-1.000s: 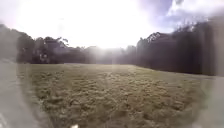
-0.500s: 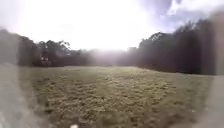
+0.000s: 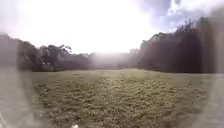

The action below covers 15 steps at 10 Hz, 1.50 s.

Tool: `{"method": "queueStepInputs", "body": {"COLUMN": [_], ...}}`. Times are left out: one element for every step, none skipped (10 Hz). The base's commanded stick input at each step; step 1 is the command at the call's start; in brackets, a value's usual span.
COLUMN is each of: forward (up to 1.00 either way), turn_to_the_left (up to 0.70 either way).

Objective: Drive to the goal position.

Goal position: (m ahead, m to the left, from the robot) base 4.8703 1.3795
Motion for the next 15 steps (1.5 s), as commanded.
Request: {"method": "queueStepInputs", "body": {"forward": [0.7, 0.7, 0.7, 0.7, 0.7, 0.7, 0.7, 0.7, 0.7, 0.7, 0.7, 0.7, 0.7, 0.7, 0.7], "turn_to_the_left": [0.0, 0.0, 0.0, 0.0, 0.0, 0.0, 0.0, 0.0, 0.0, 0.0, 0.0, 0.0, 0.0, 0.0, 0.0]}}
